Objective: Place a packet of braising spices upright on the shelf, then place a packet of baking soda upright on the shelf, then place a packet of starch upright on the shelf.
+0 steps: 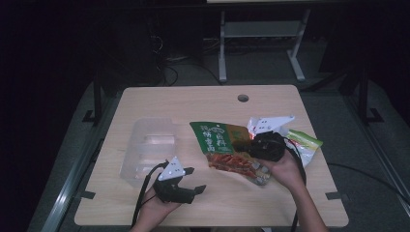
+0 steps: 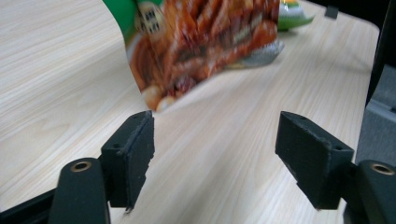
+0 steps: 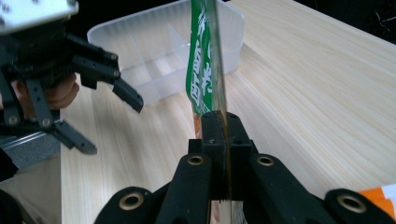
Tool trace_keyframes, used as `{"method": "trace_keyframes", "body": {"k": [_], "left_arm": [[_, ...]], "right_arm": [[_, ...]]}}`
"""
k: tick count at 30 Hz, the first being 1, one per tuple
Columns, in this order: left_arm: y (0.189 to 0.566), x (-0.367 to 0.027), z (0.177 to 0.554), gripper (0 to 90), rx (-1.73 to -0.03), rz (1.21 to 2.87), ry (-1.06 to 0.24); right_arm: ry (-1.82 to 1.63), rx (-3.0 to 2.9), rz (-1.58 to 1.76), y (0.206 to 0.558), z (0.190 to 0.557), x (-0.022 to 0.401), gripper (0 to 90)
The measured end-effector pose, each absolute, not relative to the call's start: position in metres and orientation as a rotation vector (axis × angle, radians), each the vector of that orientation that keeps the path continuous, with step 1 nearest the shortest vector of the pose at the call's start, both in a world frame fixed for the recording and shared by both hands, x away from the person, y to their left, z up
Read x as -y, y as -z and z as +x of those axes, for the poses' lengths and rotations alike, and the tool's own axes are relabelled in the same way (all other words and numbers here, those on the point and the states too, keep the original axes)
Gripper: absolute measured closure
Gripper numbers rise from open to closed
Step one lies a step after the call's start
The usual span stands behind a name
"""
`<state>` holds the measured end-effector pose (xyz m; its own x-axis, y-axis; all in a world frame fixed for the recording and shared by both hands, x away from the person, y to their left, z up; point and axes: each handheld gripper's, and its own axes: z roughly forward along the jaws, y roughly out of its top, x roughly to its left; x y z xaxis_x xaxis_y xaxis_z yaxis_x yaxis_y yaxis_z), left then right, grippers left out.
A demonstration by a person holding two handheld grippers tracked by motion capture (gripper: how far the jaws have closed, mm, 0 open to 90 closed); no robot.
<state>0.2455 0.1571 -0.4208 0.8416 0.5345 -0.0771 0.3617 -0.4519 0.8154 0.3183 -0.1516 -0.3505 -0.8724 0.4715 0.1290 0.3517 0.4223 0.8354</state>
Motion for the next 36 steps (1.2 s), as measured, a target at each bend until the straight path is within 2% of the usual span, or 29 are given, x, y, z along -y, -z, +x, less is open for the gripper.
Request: {"method": "trace_keyframes", "body": {"k": [7, 11, 36], "left_arm": [[0.428, -0.163, 0.242, 23.5, -0.646, 2.084, -0.209], [0.427, -0.164, 0.240, 23.1, -0.616, 2.096, -0.237], [0.427, -0.159, 0.235, 22.2, -0.573, 2.116, -0.217]], "right_arm": [[-1.461, -2.538, 0.714, 0.329, 0.323, 0.138, 89.9], [-1.434, -2.556, 0.721, 0.321, 0.328, 0.127, 89.9], [-1.412, -2.580, 0.668, 0.299, 0.341, 0.099, 89.9]]}}
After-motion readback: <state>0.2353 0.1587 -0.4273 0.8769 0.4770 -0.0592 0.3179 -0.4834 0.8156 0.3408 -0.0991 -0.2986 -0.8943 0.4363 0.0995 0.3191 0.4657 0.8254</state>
